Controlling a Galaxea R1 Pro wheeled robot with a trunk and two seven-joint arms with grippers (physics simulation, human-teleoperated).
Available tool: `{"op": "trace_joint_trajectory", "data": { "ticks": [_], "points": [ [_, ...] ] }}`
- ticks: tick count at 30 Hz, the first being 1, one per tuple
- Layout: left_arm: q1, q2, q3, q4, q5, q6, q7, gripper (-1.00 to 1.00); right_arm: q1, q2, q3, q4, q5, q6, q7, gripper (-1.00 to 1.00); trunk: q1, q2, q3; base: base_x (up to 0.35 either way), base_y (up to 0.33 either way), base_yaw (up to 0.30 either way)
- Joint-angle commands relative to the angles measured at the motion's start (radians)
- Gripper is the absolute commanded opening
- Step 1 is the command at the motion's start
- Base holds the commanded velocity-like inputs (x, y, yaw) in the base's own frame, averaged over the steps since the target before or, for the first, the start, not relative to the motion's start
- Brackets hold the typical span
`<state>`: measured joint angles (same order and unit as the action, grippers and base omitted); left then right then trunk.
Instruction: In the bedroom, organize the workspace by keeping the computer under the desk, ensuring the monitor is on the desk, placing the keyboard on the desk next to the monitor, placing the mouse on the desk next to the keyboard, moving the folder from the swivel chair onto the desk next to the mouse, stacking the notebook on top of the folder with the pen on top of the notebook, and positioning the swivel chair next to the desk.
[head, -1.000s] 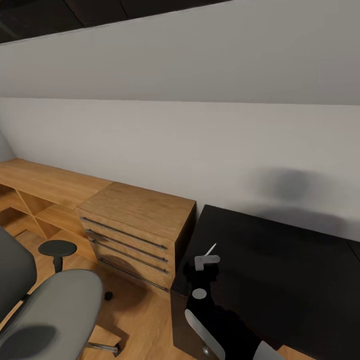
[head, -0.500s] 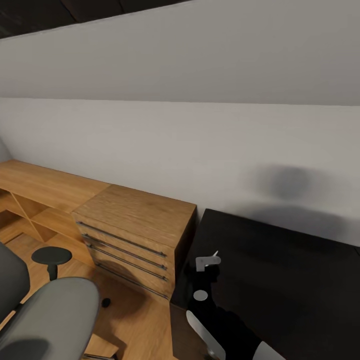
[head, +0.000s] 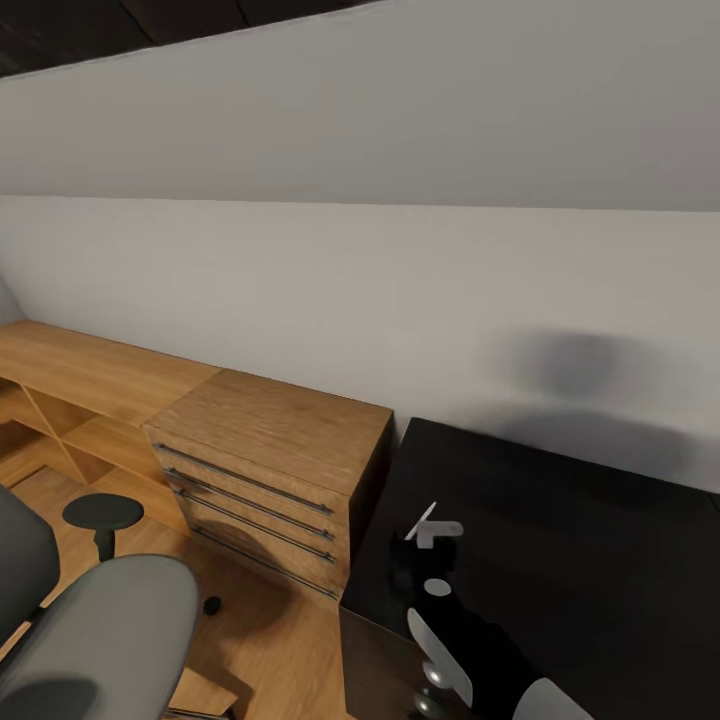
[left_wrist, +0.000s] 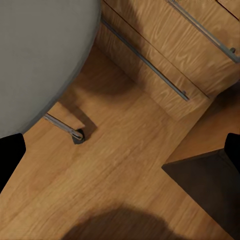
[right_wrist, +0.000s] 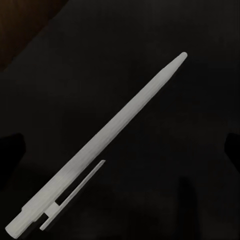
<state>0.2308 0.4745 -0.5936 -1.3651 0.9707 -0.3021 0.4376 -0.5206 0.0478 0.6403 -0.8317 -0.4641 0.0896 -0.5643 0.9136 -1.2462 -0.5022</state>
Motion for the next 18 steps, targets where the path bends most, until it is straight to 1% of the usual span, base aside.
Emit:
{"op": "trace_joint_trajectory", "data": {
  "ticks": [1,14,16,18],
  "points": [
    [-0.001,0.001,-0.003,-0.001,0.009,-0.008,0.003,1.00,-0.002,-0.002,0.001,0.000,-0.004,0.008,-0.006,1.00,0.000,-0.001,-0.001,0.000,0.000,0.000],
    [-0.001,0.001,-0.003,-0.001,0.009,-0.007,0.004,1.00,-0.003,0.001,0.001,0.002,-0.013,0.024,-0.003,1.00,0.000,-0.001,-0.001,0.000,0.000,0.000],
    [-0.001,0.001,-0.003,-0.002,0.009,-0.008,0.004,1.00,-0.003,0.001,0.001,0.002,-0.013,0.024,0.001,1.00,0.000,-0.001,-0.001,0.000,0.000,0.000],
    [-0.001,0.001,-0.003,-0.001,0.009,-0.008,0.004,1.00,-0.003,0.001,0.001,0.001,-0.013,0.024,0.023,1.00,0.000,-0.001,-0.001,0.000,0.000,0.000]
  ]
}}
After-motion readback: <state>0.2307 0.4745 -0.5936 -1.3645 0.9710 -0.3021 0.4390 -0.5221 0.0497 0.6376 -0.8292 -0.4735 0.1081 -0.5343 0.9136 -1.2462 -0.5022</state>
